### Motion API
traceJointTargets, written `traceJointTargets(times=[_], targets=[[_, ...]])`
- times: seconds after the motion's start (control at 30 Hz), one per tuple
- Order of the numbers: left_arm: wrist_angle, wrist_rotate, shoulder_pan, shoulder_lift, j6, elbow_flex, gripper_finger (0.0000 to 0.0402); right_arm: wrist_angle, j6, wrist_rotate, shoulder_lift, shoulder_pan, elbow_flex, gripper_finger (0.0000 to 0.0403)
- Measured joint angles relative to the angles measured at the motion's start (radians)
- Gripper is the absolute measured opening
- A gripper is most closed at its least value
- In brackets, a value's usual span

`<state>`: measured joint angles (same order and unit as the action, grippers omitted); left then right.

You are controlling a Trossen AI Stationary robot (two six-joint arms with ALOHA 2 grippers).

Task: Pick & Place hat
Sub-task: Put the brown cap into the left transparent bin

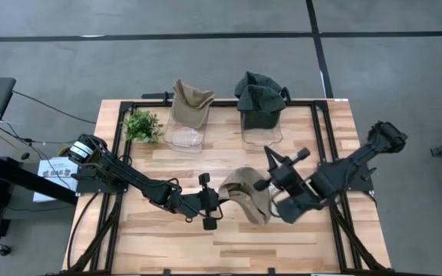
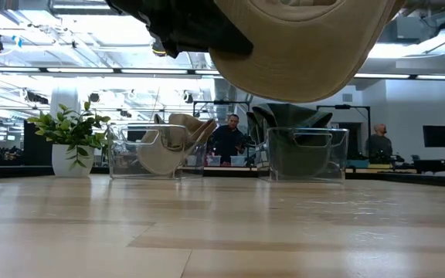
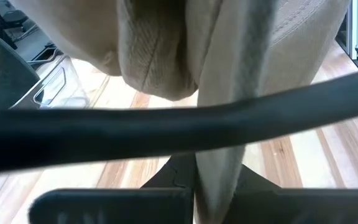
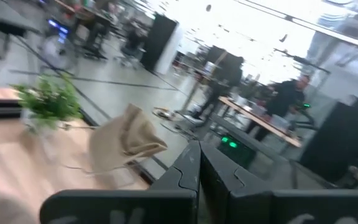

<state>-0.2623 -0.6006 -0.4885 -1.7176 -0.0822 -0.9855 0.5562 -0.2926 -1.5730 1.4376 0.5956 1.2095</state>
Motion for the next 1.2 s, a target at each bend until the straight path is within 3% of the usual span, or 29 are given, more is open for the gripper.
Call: traceJointTargets(times=[0.17, 0.4, 0.6, 0.77, 0.93, 1.1, 1.2], targets=[[0.003, -0.001, 0.000, 0.000, 0.000, 0.000, 0.0012, 0.127, -0.158, 0.002, -0.013, 0.118, 0.000, 0.0000], [0.017, 0.003, 0.000, 0.000, -0.001, 0.000, 0.0013, 0.433, -0.653, 0.003, 0.035, 0.302, -0.018, 0.0000], [0.049, 0.101, 0.005, 0.000, -0.005, 0.000, 0.0020, 0.384, -0.883, 0.003, 0.133, 0.399, -0.111, 0.0000], [0.102, 0.236, 0.014, 0.000, 0.022, 0.000, 0.0019, 0.405, -0.987, 0.006, 0.237, 0.423, -0.135, 0.0000], [0.146, 0.324, 0.004, 0.000, 0.119, 0.000, 0.0018, 0.428, -1.044, 0.022, 0.214, 0.424, -0.128, 0.0000], [0.167, 0.330, -0.019, 0.000, 0.180, 0.000, 0.0018, 0.382, -1.092, 0.195, 0.146, 0.422, -0.128, 0.0000], [0.168, 0.330, -0.030, 0.000, 0.203, 0.000, 0.0017, 0.295, -1.032, 0.263, 0.135, 0.413, -0.128, 0.0000]])
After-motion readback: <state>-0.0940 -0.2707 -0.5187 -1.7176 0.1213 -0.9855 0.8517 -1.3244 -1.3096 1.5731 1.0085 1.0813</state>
